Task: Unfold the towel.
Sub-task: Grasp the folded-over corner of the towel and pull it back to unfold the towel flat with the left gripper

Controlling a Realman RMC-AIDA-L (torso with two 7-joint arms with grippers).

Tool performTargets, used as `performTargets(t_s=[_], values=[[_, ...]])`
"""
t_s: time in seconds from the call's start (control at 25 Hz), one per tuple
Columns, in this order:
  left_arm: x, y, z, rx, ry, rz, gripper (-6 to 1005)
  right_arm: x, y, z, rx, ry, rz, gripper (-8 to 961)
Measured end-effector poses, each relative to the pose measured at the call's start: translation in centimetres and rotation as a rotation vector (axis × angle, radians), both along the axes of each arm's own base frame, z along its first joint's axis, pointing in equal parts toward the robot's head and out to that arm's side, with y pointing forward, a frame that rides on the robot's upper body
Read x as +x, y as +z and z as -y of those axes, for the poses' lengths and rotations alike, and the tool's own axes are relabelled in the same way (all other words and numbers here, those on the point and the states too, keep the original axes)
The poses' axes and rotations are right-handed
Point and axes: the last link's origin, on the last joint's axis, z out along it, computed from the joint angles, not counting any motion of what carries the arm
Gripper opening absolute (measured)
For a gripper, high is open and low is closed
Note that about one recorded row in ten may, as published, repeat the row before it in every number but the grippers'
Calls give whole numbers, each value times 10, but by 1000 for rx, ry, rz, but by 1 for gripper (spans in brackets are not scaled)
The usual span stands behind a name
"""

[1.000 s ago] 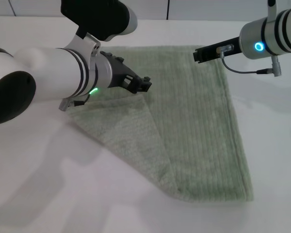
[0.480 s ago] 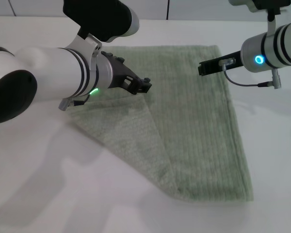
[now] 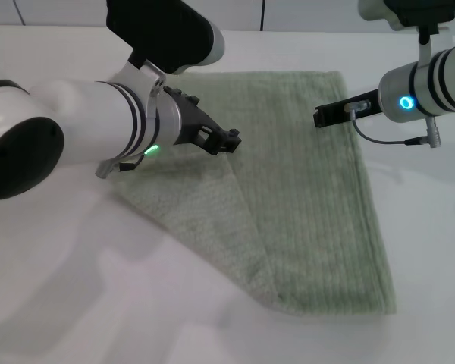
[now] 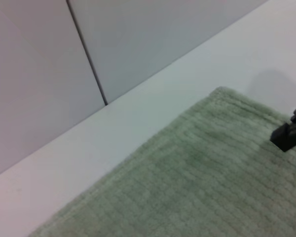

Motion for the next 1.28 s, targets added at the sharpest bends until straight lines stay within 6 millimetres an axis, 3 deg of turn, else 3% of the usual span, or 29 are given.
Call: performTargets(t_s=[0.6, 1.28], values=[[3, -17, 11, -60, 23, -18, 797, -2, 5, -5, 25, 12, 14, -1], [-11, -33, -2, -54, 49, -22, 796, -5, 5, -5, 11, 19, 26, -1]])
